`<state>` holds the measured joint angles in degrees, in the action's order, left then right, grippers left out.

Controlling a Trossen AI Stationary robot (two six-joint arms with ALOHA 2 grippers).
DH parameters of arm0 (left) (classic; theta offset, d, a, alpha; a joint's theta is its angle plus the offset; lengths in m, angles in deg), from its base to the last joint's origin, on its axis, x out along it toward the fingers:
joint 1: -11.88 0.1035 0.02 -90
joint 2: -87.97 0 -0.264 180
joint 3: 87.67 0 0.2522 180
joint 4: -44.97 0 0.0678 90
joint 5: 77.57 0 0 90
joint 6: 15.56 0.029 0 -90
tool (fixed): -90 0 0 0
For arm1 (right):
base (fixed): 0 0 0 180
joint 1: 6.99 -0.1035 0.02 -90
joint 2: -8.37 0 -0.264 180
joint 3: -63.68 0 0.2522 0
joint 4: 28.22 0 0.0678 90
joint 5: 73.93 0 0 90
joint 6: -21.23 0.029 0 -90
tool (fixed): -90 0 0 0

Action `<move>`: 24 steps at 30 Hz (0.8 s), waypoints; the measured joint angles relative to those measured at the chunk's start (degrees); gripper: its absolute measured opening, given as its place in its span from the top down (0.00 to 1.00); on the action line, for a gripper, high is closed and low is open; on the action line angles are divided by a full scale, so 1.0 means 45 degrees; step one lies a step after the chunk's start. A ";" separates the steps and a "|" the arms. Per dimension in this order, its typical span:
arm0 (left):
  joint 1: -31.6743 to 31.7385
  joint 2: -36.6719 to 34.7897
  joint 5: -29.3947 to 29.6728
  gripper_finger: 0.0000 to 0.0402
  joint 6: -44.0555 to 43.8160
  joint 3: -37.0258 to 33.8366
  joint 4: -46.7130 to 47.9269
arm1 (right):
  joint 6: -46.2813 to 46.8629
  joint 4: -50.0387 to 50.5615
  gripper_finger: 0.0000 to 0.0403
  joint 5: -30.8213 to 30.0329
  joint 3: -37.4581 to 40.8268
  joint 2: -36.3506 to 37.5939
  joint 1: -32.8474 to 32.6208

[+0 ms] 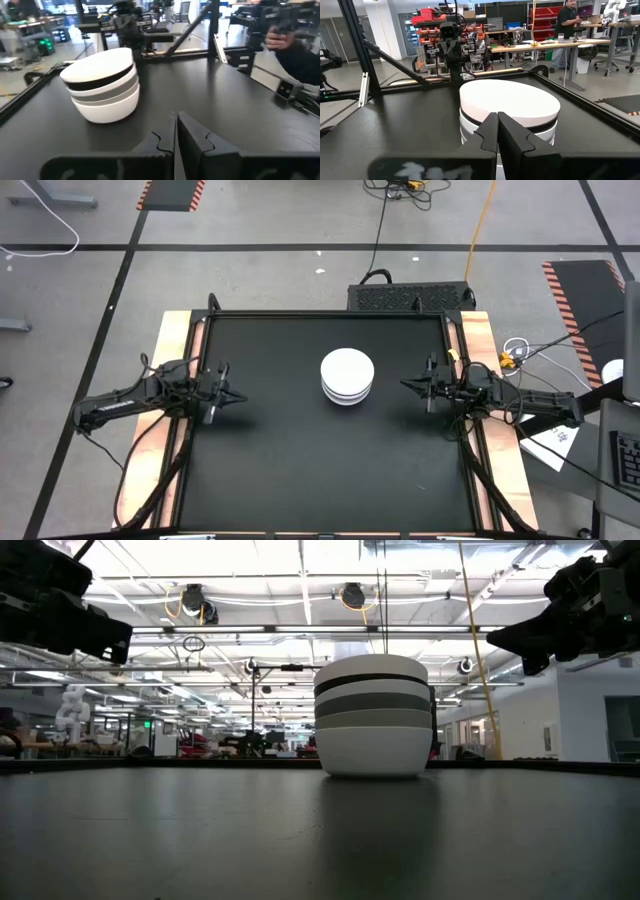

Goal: Nest bowls inside each other
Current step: Return to Home Position

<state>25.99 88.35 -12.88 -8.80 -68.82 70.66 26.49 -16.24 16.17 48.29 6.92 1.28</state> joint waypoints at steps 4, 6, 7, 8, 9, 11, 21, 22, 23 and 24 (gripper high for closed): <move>0.0000 -0.0003 0.1315 0.95 0.0153 0.0000 0.0072 | -0.0101 0.0009 1.00 0.0000 0.0004 0.0000 -0.0003; 0.0000 0.0000 0.1640 0.95 -0.0188 0.0000 0.0082 | -0.0042 0.0015 1.00 0.0000 0.0001 0.0000 -0.0001; 0.0000 -0.0001 0.1562 0.95 -0.0338 0.0000 0.0090 | -0.0011 0.0015 1.00 0.0000 0.0003 0.0000 -0.0005; 0.0000 0.0000 0.1244 0.95 -0.0320 0.0000 0.0125 | -0.0011 0.0015 1.00 0.0000 0.0000 0.0000 0.0000; 0.0000 0.0000 0.0787 0.95 -0.0208 0.0000 0.0170 | -0.0020 0.0019 1.00 0.0000 0.0005 0.0000 0.0000; 0.0000 0.0000 -0.0331 0.95 0.0120 0.0000 0.0148 | -0.0050 0.0028 1.00 0.0000 0.0005 0.0000 -0.0005; 0.0000 -0.0005 0.1789 0.95 -0.0146 0.0000 -0.0003 | -0.0079 0.0053 1.00 0.0000 0.0002 0.0000 -0.0005; 0.0005 -0.0002 0.2044 0.95 -0.0327 0.0000 0.0082 | -0.0079 0.0053 1.00 0.0000 0.0002 0.0000 -0.0002; 0.0000 0.0000 0.2091 0.95 -0.0344 0.0000 0.0120 | -0.0079 0.0053 1.00 0.0000 0.0003 0.0000 -0.0001; 0.0000 0.0000 0.2046 0.95 -0.0345 0.0000 0.0121 | -0.0079 0.0053 1.00 0.0000 0.0003 0.0000 -0.0005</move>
<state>25.99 88.35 -3.67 -10.35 -68.82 71.20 26.14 -16.00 16.17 48.31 6.92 1.26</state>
